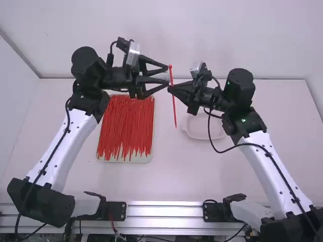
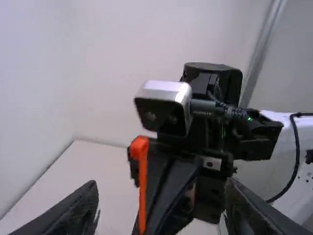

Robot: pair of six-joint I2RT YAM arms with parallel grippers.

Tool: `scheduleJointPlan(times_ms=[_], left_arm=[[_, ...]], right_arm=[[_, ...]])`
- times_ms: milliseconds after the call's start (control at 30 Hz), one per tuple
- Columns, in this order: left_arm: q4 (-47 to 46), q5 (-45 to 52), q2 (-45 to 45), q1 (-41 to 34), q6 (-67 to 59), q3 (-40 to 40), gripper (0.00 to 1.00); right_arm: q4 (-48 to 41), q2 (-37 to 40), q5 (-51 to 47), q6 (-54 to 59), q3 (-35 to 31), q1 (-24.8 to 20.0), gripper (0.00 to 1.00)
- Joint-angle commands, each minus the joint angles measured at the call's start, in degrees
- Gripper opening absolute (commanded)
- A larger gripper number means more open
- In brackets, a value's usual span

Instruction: Fasten the cable tie

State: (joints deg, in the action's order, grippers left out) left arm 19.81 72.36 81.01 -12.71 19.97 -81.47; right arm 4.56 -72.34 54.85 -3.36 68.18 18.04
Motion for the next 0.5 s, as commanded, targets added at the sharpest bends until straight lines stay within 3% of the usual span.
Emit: scheduleJointPlan(times_ms=[0, 167, 233, 467], left_arm=[[0.4, 0.0, 0.5, -0.8, 0.1, -2.2, 0.55], [0.5, 0.0, 0.5, -0.7, 1.2, -3.0, 0.42], [1.5, 0.4, 0.5, -1.2, 1.7, -3.0, 0.3], [0.3, 0.3, 0.5, -1.2, 1.6, -3.0, 0.25]], right_arm=[[1.1, -0.4, 1.3, -0.9, 1.9, 0.8, 0.0], [1.8, -0.5, 1.3, -0.7, 1.9, 1.6, 0.0], [2.7, -0.5, 2.1, -0.7, 1.9, 1.4, 0.0], [3.2, -0.5, 2.6, -0.9, 1.9, 1.4, 0.0]])
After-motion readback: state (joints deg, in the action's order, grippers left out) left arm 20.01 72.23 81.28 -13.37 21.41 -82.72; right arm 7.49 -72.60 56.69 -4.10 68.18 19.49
